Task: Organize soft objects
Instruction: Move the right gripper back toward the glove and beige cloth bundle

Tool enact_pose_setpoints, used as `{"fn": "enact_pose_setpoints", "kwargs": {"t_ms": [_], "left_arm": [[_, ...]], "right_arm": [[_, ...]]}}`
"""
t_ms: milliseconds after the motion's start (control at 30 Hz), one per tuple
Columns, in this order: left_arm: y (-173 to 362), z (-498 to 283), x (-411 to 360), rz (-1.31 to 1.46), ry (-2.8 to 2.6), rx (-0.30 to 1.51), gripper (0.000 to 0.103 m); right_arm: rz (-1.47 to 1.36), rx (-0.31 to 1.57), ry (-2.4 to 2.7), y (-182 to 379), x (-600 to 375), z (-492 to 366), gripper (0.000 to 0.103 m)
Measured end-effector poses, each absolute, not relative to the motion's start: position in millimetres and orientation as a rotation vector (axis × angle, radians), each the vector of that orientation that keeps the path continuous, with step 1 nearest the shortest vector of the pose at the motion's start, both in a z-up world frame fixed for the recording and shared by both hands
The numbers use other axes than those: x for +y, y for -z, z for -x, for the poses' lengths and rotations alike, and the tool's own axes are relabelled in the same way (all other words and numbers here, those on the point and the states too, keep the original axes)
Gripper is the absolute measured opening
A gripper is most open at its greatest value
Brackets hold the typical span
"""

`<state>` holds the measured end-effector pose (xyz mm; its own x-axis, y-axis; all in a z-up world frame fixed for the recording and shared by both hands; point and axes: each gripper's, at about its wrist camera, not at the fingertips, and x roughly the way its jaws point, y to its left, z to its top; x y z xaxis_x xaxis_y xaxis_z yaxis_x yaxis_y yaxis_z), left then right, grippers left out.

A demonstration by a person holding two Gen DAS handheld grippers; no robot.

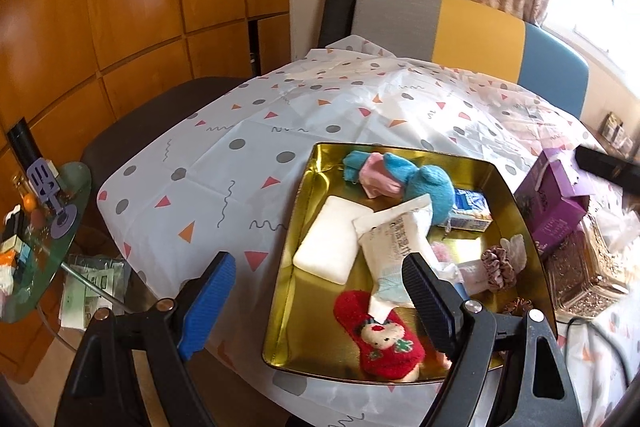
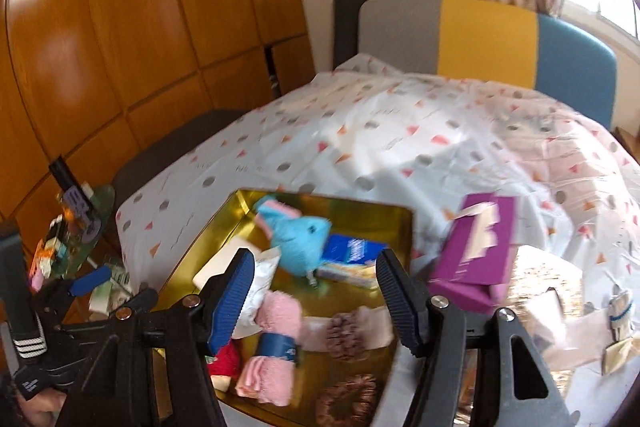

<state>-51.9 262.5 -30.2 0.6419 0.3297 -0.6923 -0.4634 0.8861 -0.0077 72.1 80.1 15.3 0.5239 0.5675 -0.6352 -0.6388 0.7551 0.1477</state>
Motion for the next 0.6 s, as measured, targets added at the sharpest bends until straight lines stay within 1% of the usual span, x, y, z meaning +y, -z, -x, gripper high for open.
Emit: {"fn": "enact_pose_setpoints", "kwargs": {"t_ms": [300,467,600], "left_arm": [[26,43,243,0.138,-0.412,0.746,0.086],[25,38,232,0.117,-0.389,0.752,0.086],[22,34,224,0.099,-0.372,0.748,0.086]], "right_arm": [[-0.017,0.628,-0.549,-52,-23,-94,0.064],[-0.065,0.608,-0.392,-59,-90,-107,0.064],[-0.105,0.618,-0.249,-54,-146,-120,0.064]]}}
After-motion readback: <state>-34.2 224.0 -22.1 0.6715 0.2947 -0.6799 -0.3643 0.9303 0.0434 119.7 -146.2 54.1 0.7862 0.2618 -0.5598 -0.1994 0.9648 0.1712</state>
